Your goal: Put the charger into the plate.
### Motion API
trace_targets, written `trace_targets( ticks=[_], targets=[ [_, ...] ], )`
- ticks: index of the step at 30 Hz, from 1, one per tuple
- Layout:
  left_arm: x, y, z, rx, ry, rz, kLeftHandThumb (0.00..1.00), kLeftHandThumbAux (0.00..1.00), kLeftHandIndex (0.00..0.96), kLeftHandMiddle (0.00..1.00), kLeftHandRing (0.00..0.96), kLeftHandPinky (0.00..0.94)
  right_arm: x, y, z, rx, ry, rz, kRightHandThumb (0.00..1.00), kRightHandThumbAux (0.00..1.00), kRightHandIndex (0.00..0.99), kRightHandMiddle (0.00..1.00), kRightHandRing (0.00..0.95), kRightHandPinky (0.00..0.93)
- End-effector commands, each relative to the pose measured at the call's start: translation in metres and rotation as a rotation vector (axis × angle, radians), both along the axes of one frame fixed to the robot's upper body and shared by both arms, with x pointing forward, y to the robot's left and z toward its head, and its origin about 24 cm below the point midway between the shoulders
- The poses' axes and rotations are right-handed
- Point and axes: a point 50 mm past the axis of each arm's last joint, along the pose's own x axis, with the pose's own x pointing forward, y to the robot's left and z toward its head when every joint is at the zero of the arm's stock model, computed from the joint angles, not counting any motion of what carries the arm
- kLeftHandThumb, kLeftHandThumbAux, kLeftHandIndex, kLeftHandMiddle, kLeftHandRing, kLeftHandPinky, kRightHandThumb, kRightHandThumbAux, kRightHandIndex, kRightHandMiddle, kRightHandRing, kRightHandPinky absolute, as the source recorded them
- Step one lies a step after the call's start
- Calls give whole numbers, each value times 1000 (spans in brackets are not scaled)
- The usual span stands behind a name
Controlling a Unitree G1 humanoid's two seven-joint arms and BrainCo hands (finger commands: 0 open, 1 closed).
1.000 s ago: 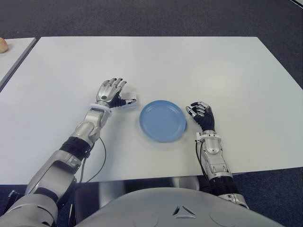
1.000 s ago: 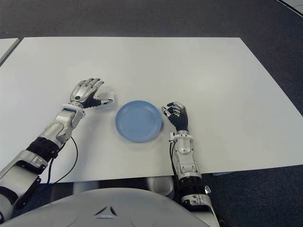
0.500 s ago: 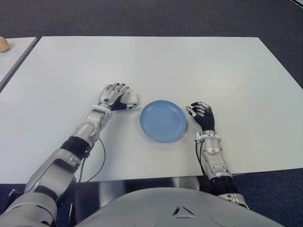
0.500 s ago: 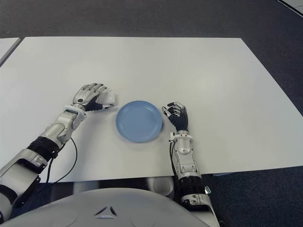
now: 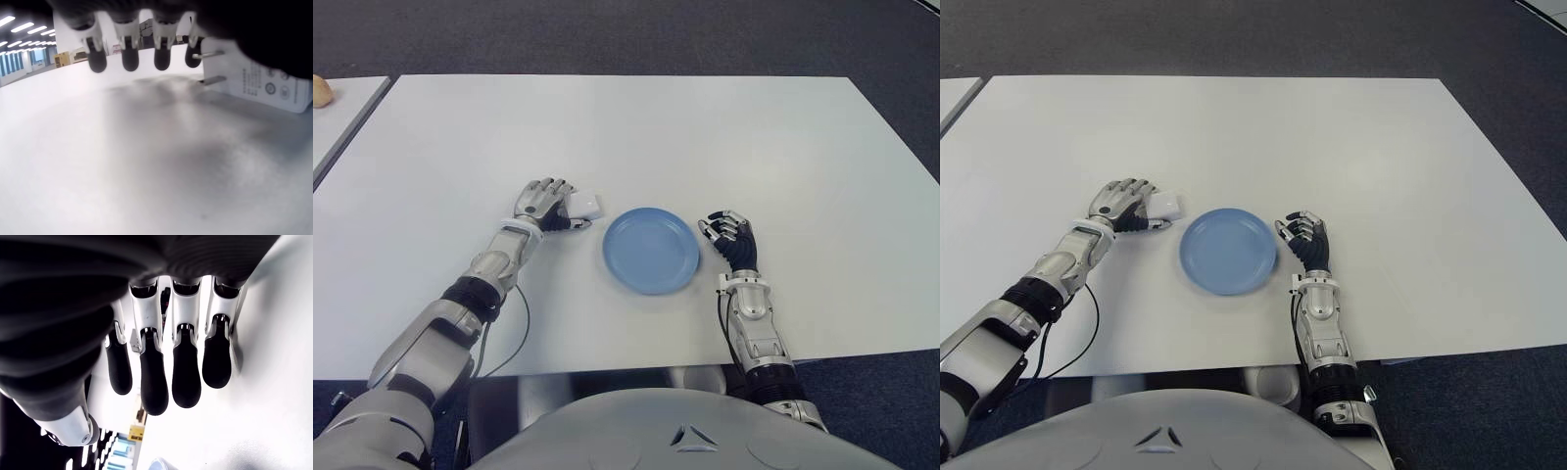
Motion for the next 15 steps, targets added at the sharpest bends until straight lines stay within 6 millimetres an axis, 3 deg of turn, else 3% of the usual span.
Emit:
trace_targets(
  ticks=[1,15],
  targets=[
    [-5,4,-12,26,81,22,478,137,0,0,0,0,-2,-1,-5,7,23,-6,704,730,430,625,636,632],
    [-5,8,-14,28,112,34,493,161,0,0,0,0,-2,0,-3,14,11,4,704,730,431,630,636,633]
  ],
)
